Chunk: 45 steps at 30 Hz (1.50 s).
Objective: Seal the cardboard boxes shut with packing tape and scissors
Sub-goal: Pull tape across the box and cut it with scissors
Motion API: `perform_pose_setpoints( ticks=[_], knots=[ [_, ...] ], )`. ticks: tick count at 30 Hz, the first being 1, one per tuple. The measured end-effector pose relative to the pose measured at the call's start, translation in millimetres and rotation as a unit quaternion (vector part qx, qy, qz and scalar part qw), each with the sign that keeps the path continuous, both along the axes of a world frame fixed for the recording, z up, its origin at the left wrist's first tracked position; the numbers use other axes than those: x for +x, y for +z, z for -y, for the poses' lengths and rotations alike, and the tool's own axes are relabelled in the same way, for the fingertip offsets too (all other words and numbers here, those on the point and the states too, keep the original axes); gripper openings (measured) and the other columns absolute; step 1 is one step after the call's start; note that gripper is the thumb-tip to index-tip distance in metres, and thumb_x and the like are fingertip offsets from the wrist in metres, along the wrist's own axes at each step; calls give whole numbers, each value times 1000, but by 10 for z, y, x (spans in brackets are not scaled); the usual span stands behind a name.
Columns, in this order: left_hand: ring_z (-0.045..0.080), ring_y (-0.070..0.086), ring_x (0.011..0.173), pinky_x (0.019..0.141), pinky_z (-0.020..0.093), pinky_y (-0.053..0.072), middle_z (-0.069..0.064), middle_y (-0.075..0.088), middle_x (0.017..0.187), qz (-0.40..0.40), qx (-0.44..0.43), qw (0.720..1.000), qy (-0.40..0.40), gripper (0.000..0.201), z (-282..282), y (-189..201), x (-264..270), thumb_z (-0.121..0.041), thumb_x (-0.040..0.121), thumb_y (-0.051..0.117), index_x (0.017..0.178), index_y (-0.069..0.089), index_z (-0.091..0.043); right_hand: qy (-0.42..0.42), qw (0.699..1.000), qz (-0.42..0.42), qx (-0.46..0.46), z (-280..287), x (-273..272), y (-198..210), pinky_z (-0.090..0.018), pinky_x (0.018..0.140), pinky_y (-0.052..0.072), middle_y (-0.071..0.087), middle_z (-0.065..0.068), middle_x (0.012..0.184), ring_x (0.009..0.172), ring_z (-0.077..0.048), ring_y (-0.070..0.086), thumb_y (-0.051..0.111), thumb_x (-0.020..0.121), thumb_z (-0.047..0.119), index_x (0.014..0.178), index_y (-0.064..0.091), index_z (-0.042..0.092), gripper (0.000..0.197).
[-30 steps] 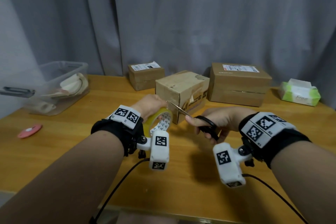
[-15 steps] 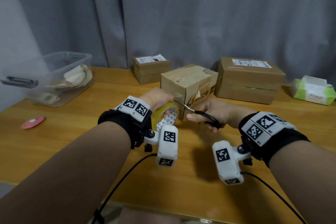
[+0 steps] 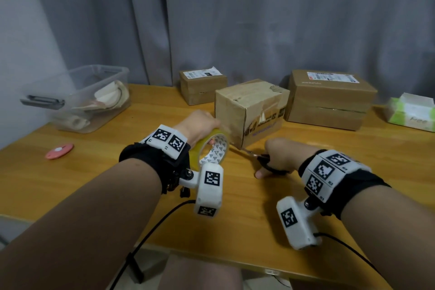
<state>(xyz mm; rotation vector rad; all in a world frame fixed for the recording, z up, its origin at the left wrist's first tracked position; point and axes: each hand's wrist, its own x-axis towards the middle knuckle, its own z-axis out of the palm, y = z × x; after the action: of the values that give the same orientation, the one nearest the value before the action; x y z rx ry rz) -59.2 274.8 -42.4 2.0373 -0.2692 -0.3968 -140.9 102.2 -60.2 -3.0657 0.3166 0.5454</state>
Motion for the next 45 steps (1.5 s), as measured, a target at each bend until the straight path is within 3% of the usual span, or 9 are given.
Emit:
perform_pose_setpoints(
  ticks=[6, 11, 14, 17, 25, 32, 38, 42, 45],
  knots=[
    [7, 52, 35, 35, 16, 41, 15, 64, 78, 15, 9, 1000, -7, 15, -17, -11, 7, -17, 94, 55, 98, 56, -3, -49, 993, 35, 97, -7, -54, 63, -37, 75, 58, 54, -10, 109, 93, -27, 61, 81, 73, 37, 119, 35, 12, 71],
    [8, 52, 34, 36, 17, 43, 14, 63, 75, 23, 15, 1000, -7, 14, -28, 7, 26, -16, 94, 56, 97, 57, -3, 29, 997, 31, 60, -19, -53, 196, -29, 61, 51, 66, -9, 94, 78, -23, 64, 69, 86, 25, 94, 61, 11, 18],
    [21, 58, 58, 59, 29, 50, 15, 61, 80, 57, 35, 998, -9, 10, -23, 79, 104, -14, 88, 61, 85, 58, -5, 37, 962, 264, 63, -38, 48, 281, -29, 59, 47, 61, 0, 80, 76, -20, 59, 53, 90, 29, 82, 59, 19, 14],
    [24, 59, 72, 74, 36, 53, 14, 62, 85, 96, 31, 995, 2, 9, -53, 147, 194, -13, 86, 63, 86, 59, -5, 71, 884, 458, 60, -124, 232, 392, -30, 76, 45, 58, 1, 101, 96, -17, 54, 47, 96, 40, 107, 57, 18, 26],
    [15, 49, 63, 53, 25, 37, 0, 53, 69, 131, -6, 990, 47, 15, -124, -127, 294, -14, 90, 56, 77, 49, -12, 61, 926, 370, -31, -187, 731, 82, -37, 115, 19, 42, -7, 147, 138, -24, 34, 45, 97, 41, 140, 42, 13, 51],
    [14, 63, 67, 50, 18, 49, 4, 68, 79, 63, -22, 998, -2, 9, -168, 21, 297, -17, 82, 70, 82, 63, -11, 64, 904, 423, -22, -164, 755, 14, -39, 116, 22, 48, -4, 144, 136, -22, 38, 40, 98, 42, 141, 45, 17, 49],
    [6, 56, 72, 67, 17, 45, -4, 64, 78, 224, 14, 972, -67, 8, -220, 182, 229, -16, 85, 68, 86, 68, -8, 74, 926, 365, 68, -151, 699, 127, -42, 118, 10, 34, -7, 153, 143, -25, 24, 22, 102, 46, 151, 26, 24, 54],
    [-1, 51, 67, 60, 3, 38, -13, 57, 74, 327, -9, 943, -54, 8, -144, 295, 104, -18, 88, 65, 81, 62, -15, 50, 791, 506, 340, -210, 371, 229, -36, 95, 42, 58, -2, 109, 104, -15, 54, 43, 100, 36, 115, 54, 19, 26],
    [-1, 50, 66, 62, 6, 38, -14, 56, 72, 377, -44, 925, -23, 18, -38, 363, 11, -16, 88, 62, 73, 55, -23, 6, 735, 395, 551, -357, 96, 238, -28, 66, 44, 52, 0, 73, 67, -10, 50, 55, 95, 35, 102, 51, 17, 21]
  ],
)
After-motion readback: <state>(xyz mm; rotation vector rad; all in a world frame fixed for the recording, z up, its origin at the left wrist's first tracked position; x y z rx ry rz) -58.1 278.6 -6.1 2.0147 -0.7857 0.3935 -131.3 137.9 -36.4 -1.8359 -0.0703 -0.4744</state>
